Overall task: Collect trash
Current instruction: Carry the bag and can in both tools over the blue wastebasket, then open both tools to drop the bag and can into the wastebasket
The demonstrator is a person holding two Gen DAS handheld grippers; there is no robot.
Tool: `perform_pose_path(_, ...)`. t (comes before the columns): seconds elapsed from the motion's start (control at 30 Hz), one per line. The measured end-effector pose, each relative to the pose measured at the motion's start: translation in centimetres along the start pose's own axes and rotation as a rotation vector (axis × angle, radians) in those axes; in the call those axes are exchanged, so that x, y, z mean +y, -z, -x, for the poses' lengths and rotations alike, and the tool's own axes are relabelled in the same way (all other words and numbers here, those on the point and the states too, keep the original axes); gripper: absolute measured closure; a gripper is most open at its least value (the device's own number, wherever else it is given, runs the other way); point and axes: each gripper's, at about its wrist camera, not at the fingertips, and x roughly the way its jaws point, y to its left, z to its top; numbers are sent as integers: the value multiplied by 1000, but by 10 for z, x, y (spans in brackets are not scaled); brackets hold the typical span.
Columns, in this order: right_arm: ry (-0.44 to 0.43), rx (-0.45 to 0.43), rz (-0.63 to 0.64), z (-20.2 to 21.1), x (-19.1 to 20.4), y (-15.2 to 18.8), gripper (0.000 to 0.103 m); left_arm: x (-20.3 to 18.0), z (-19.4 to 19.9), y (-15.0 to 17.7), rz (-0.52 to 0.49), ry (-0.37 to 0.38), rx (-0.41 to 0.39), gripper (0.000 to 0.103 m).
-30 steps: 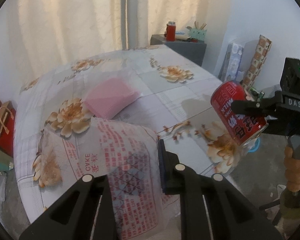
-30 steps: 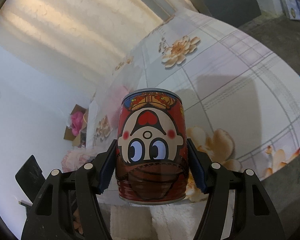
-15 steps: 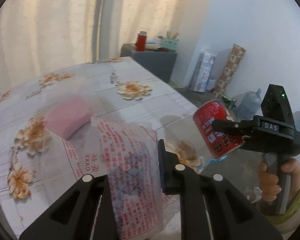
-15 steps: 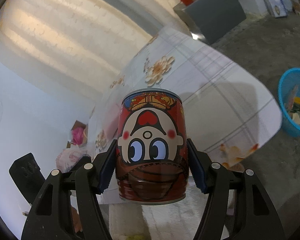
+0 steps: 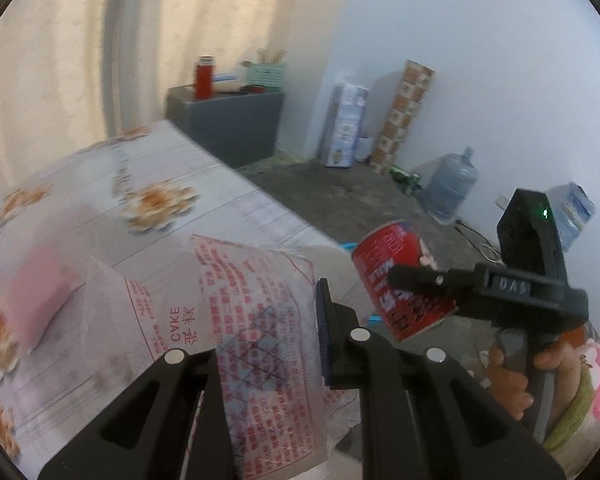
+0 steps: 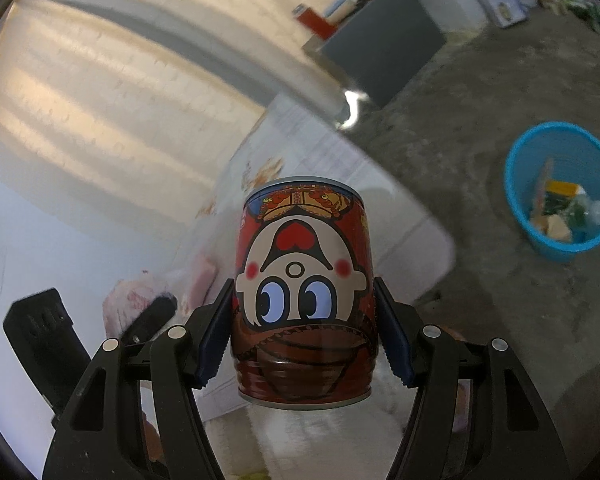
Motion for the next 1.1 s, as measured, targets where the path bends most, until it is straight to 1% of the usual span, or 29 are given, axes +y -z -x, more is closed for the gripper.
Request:
perform_pose_path(0.1, 23, -42, -39, 18, -21, -7, 41, -17, -20, -14, -29, 44, 21, 92)
perform_pose_path(0.2, 54, -89, -81, 39, -43, -14, 41, -38, -51, -31, -52, 108, 64, 92)
perform_pose_path(0.33, 105, -148, -136, 68, -75, -21, 41, -66, -85, -47, -90, 152, 103, 92)
perform_pose_path(0.53, 176, -204, -205, 96, -117, -28, 41, -109, -146, -61, -110, 216, 199, 92)
perform_pose_path(0.6, 197, -210, -227, 97, -131, -30, 41, -117, -161, -63, -111, 228, 227, 92)
perform_pose_path(0.7, 216, -204, -263, 96, -151, -32, 41, -131, -197, -67, -106, 243, 284, 92)
perform_pose_path(0.83, 246, -176, -295, 83, -177, -42, 41, -139, -237, -69, -77, 259, 356, 92)
perform_pose_path(0.9, 254, -161, -311, 75, -189, -48, 41, -145, -263, -69, -68, 250, 402, 92)
perform_pose_path(1.0, 265, -138, -337, 64, -205, -56, 41, -152, -292, -69, -68, 228, 458, 92)
perform_pose_path(1.1, 293, -124, -357, 51, -222, -69, 41, -157, -325, -70, -37, 218, 513, 92)
